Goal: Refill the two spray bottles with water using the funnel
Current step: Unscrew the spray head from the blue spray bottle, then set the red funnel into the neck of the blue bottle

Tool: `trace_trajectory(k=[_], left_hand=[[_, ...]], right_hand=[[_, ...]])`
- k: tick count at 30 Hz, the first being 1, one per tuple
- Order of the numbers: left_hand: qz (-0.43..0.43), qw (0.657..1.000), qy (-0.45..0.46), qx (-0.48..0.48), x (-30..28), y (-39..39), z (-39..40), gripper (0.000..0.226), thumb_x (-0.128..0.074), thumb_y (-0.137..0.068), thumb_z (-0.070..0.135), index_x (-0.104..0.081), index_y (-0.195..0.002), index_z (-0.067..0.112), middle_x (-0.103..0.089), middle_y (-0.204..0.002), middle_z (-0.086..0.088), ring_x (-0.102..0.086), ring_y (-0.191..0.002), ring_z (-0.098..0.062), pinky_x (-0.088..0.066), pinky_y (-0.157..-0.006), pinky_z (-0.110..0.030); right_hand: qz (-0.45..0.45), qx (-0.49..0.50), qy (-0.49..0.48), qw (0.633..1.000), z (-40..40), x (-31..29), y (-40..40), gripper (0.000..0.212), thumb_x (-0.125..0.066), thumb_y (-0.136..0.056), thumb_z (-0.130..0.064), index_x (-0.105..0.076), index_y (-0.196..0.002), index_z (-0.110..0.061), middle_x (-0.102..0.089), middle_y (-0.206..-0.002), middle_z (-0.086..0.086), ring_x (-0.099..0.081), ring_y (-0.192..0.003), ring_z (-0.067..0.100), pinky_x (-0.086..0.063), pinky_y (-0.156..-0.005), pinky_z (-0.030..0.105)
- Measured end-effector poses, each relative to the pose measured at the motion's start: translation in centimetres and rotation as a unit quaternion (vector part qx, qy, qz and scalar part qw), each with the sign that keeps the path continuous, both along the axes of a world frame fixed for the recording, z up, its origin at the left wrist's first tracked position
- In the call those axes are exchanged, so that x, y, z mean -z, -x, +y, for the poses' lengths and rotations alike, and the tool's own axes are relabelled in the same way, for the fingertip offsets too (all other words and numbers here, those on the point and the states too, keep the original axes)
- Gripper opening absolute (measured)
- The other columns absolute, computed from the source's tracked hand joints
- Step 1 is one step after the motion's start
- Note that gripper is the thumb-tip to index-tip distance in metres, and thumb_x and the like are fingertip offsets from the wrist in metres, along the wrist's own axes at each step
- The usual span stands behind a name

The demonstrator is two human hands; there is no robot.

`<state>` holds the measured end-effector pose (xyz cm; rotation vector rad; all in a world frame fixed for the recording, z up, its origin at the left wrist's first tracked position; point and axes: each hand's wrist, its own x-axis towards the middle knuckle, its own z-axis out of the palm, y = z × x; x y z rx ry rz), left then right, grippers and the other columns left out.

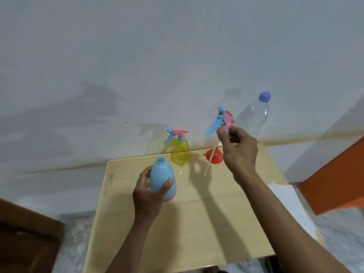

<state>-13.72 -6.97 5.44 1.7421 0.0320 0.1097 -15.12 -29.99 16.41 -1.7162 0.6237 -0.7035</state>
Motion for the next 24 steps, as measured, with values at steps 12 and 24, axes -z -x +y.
trace_trajectory(k=[12, 24], left_hand=[[0.043, 0.997, -0.063, 0.029, 7.4, 2.5, -1.2, 0.079, -0.082, -0.062, 0.05, -0.057, -0.134, 0.026, -0.065, -0.126, 0.012, -0.064, -0.112, -0.008, -0.057, -0.093, -0.041], [0.064, 0.993, -0.092, 0.022, 8.9, 3.6, -1.7, 0.07, -0.083, -0.064, 0.043, -0.057, -0.127, 0.03, -0.064, -0.121, 0.017, -0.063, -0.111, -0.009, -0.057, -0.092, -0.042]], right_hand=[[0.392, -0.108, 0.155, 0.901, 1.1, 17.9, 0.5, 0.038, -0.054, -0.096, -0.053, -0.07, -0.111, -0.022, -0.069, -0.109, 0.003, -0.052, -0.117, 0.028, -0.045, -0.087, 0.04], [0.458, -0.144, 0.252, 0.84, 0.7, 20.8, -0.2, 0.044, -0.049, -0.098, -0.055, -0.067, -0.114, -0.018, -0.066, -0.117, 0.005, -0.048, -0.122, 0.028, -0.039, -0.092, 0.041]])
